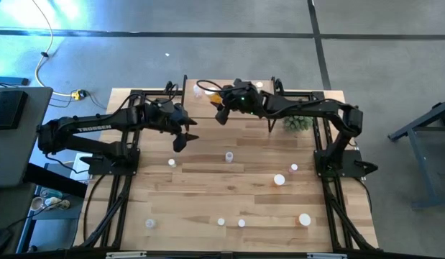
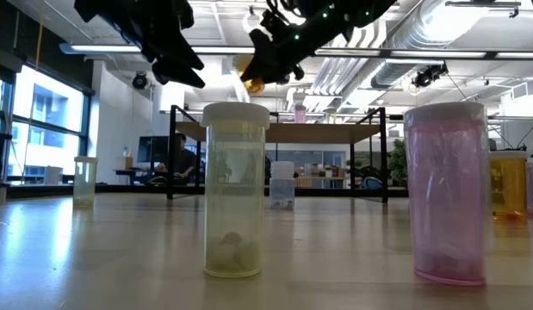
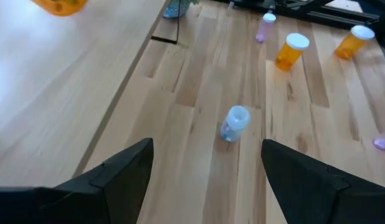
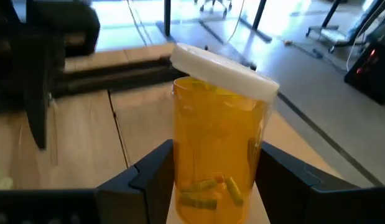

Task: Pick and place medicine bottles onto shelf by color
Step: Put the top orange pill bottle on the shelf

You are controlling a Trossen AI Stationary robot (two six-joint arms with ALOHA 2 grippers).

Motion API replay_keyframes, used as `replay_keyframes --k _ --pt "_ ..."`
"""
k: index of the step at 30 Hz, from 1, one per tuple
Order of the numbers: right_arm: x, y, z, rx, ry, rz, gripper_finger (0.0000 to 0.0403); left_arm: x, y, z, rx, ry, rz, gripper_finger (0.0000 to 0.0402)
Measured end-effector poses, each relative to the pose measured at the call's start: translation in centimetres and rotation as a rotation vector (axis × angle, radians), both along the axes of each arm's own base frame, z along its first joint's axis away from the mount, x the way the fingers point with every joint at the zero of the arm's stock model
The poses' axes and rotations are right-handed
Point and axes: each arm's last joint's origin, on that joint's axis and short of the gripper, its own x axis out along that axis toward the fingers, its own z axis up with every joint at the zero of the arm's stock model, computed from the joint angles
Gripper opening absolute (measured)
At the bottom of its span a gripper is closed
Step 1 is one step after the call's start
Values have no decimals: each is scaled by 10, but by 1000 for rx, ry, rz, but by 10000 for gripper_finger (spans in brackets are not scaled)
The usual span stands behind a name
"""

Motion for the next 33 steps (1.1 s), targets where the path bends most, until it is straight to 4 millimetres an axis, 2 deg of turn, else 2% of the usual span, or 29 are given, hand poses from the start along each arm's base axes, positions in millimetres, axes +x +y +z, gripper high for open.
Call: replay_keyframes --k 8,12,17,21,27,33 --pt "-4 -2 -13 -4 73 2 188 -1 0 -1 -4 7 2 289" --pt "-22 -3 -30 -5 86 -10 188 -1 0 -1 -4 6 2 289" --pt "-44 -1 -29 -41 -61 8 188 0 0 0 -22 0 16 289" --pt "-51 2 -45 -42 -169 42 188 0 0 0 -29 -4 23 289" --pt "-52 7 -61 -36 -305 34 188 0 1 1 -31 -19 29 289" --pt "-39 11 -81 7 -354 -50 188 0 1 1 -24 -17 25 289"
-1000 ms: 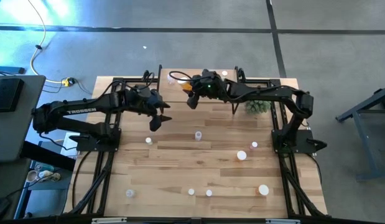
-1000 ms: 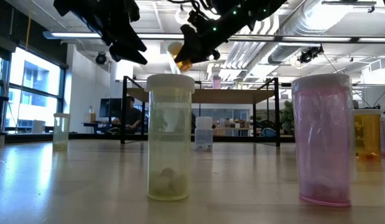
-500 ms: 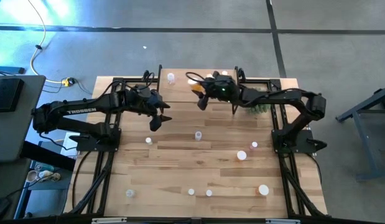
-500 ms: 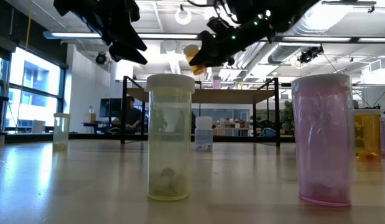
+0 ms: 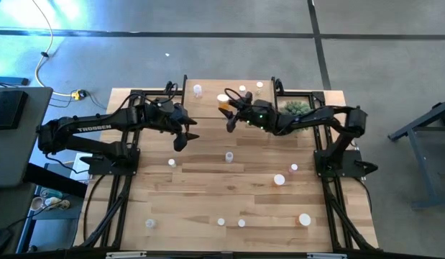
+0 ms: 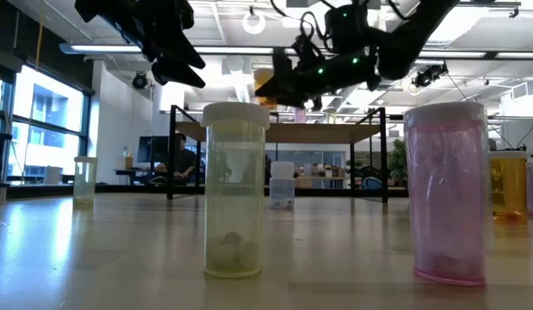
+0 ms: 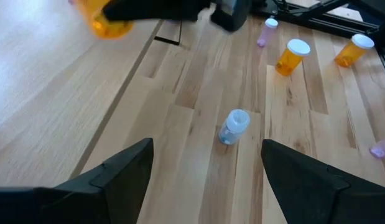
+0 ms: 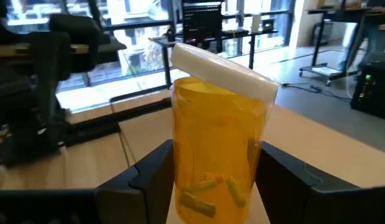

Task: Pick and place medicine bottles onto shelf by color
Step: Put the top orange pill bottle on the shelf

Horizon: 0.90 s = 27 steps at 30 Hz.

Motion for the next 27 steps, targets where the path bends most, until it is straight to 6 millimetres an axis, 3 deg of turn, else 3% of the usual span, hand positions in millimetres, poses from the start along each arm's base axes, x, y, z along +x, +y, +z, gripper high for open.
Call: replay_keyframes --k 5,12,17,27 --pt "6 -1 -14 4 -19 -97 188 0 0 0 8 2 -5 289" --pt "17 -5 -29 15 -21 -102 188 0 0 0 18 4 -10 289" --pt "31 -8 -29 0 14 -89 188 0 0 0 17 5 -10 289" --pt "33 -10 -30 2 75 -127 188 0 0 0 16 4 -9 289"
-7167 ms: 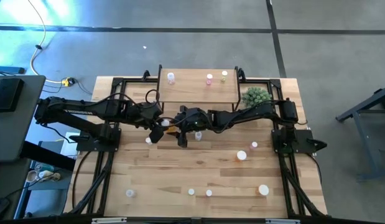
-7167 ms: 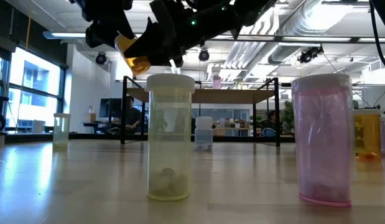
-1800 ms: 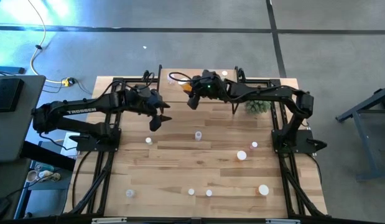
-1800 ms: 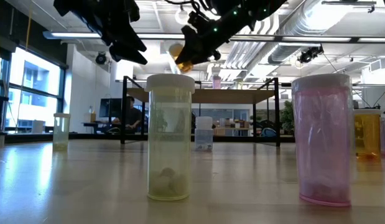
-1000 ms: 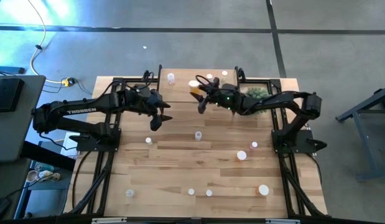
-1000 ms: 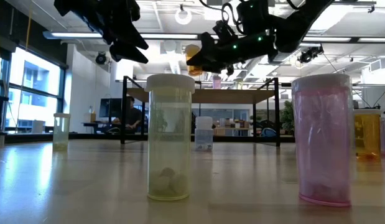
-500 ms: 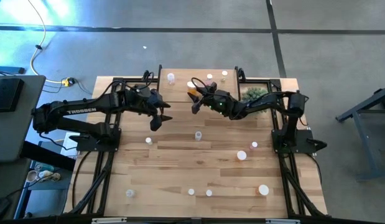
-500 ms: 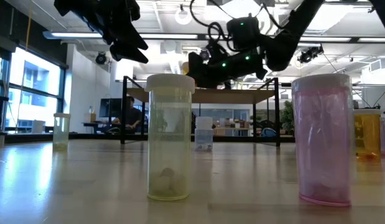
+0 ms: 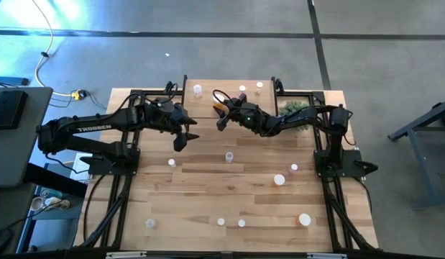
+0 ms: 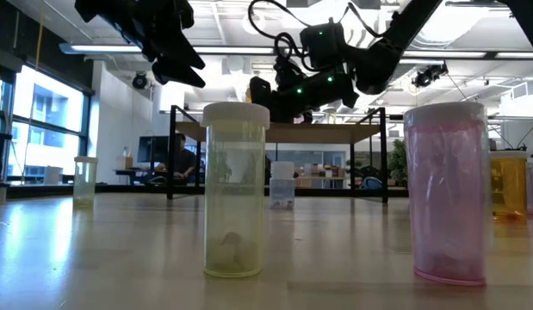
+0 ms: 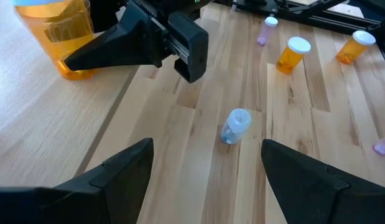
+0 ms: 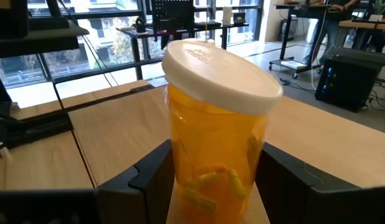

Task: Pick and place medicine bottles onto shelf by color
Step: Put the top orange pill bottle on the shelf

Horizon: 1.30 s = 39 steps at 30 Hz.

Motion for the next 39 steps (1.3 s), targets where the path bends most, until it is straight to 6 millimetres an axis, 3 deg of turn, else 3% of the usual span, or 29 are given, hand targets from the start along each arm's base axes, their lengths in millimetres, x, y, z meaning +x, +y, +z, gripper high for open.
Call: replay_keyframes --k 14,39 --pt "0 3 0 -10 28 10 237 0 0 0 0 -1 0 289" --pt "-12 15 21 36 100 29 239 0 0 0 0 -1 0 289"
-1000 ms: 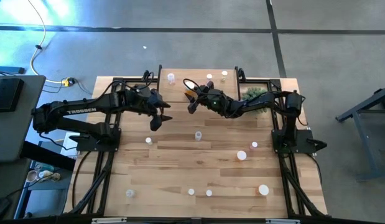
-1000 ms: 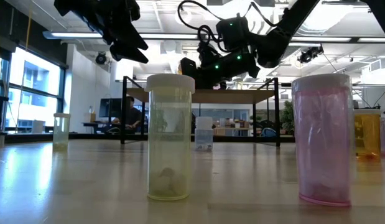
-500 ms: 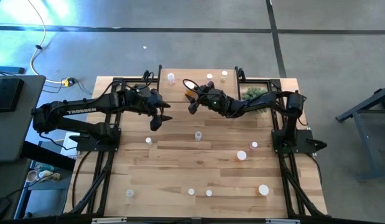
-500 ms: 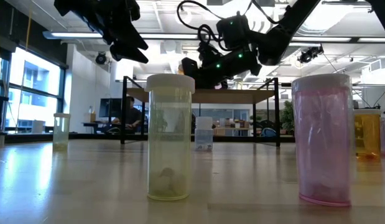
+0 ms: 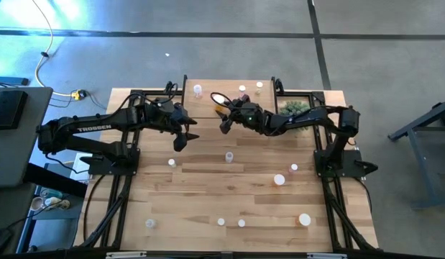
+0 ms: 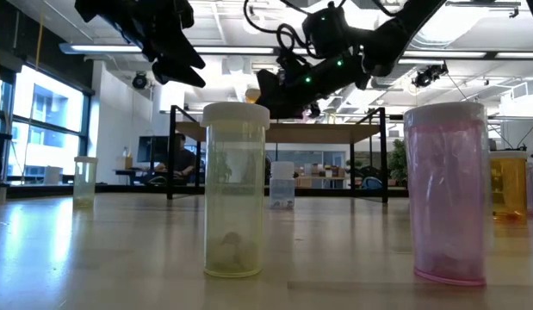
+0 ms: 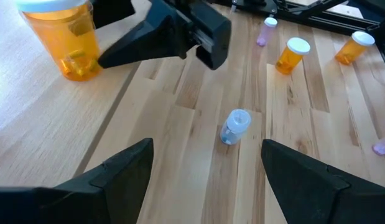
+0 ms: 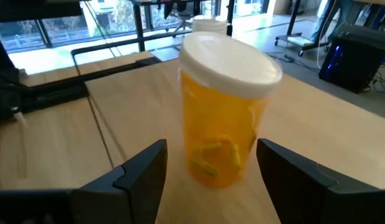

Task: Pick and place medicine bottles onto shelf by color
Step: Put the top orange pill bottle on the shelf

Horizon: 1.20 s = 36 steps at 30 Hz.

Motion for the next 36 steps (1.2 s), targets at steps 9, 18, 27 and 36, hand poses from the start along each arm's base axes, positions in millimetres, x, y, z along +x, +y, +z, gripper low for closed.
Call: replay_keyframes --k 9,18,27,36 --pt "-11 20 18 57 62 35 239 0 0 0 0 0 0 289" --pt "-32 34 72 -46 -47 107 236 0 0 0 0 1 1 289" --pt "-22 9 111 -134 -9 135 137 0 0 0 0 1 1 289" --pt "-15 -6 110 -106 72 108 15 0 0 0 3 2 5 289"
